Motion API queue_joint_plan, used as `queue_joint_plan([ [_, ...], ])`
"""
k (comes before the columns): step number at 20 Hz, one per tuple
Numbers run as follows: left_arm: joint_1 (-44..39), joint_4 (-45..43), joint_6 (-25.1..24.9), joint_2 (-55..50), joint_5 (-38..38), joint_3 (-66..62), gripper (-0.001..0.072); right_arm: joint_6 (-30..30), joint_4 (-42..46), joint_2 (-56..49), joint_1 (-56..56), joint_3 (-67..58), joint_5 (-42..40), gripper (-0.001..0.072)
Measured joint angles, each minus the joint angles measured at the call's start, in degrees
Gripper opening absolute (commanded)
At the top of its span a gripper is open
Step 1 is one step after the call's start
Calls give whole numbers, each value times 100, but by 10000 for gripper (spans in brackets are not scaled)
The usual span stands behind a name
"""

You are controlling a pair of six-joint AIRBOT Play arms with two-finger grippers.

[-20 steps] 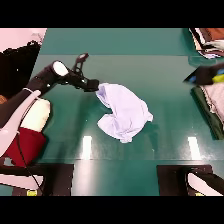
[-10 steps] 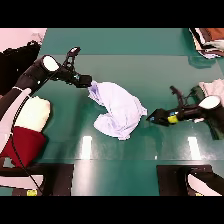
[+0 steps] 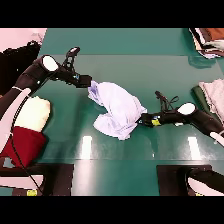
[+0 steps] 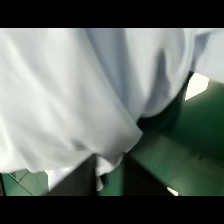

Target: Fold the shirts.

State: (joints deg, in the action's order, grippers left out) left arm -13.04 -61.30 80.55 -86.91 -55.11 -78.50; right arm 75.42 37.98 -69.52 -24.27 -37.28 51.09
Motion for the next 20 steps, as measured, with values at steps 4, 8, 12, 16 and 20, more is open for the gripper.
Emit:
queue_joint_plan([
  [4, 2, -238, 11, 153, -131, -87, 20, 24, 511, -214, 4, -605, 81, 14],
  [8, 70, -868, 37, 826, -212, -531, 20, 264, 1438, 337, 605, -1508, 564, 14],
  [12, 111, -1211, 39, 1777, -210, -1233, 20, 380, 1971, 1196, 1480, -2568, 1003, 14],
  [16, 125, -1287, 42, 2726, -109, -1823, 20, 389, 2138, 1965, 2120, -3560, 1259, 14],
  [20, 125, -1285, 46, 3515, -68, -2369, 20, 369, 2173, 2498, 2544, -4500, 1534, 14],
])
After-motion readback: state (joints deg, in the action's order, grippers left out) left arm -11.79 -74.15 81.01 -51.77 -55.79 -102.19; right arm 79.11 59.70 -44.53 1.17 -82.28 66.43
